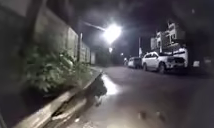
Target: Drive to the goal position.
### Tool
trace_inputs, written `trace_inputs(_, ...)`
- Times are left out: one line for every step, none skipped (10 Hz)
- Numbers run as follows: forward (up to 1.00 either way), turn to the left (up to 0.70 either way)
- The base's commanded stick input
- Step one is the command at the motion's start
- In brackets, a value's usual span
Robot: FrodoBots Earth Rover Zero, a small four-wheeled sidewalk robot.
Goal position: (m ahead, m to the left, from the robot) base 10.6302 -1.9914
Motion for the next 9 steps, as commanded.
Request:
trace_inputs(0.5, 0.0)
trace_inputs(0.5, -0.03)
trace_inputs(0.5, -0.14)
trace_inputs(0.5, -0.34)
trace_inputs(0.5, -0.5)
trace_inputs(0.5, -0.5)
trace_inputs(0.5, -0.5)
trace_inputs(0.5, -0.5)
trace_inputs(0.5, -0.5)
